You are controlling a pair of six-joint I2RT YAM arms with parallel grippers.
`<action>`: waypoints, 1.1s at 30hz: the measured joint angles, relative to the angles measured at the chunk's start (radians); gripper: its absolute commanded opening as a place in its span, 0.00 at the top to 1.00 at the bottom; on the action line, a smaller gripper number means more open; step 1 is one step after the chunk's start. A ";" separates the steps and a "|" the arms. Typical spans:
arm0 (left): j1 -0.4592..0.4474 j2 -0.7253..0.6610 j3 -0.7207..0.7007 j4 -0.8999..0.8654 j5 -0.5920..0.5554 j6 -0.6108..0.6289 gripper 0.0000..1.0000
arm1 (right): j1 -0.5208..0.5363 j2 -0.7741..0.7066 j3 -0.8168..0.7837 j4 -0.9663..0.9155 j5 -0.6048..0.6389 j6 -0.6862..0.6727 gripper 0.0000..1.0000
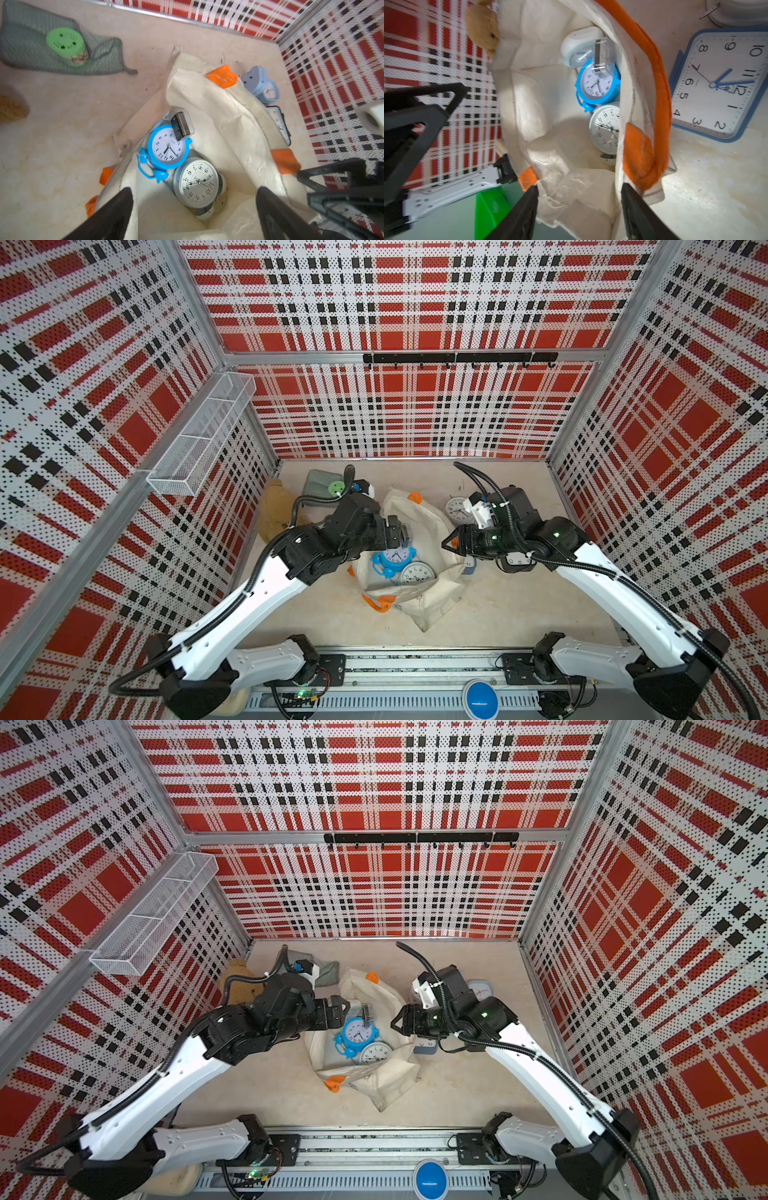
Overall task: Take the alarm clock out of the canvas bag
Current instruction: Place the alarm at the center of the board.
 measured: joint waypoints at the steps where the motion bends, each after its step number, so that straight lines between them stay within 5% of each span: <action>1: -0.007 0.035 0.002 -0.006 0.001 -0.018 0.02 | 0.013 0.015 0.005 -0.014 0.031 -0.013 0.32; 11: -0.101 0.368 0.124 -0.055 -0.037 -0.104 0.01 | 0.043 -0.039 -0.004 -0.074 0.225 -0.075 0.30; 33: -0.057 0.669 0.145 0.096 -0.248 -0.151 0.17 | 0.043 -0.067 -0.091 -0.040 0.216 -0.073 0.31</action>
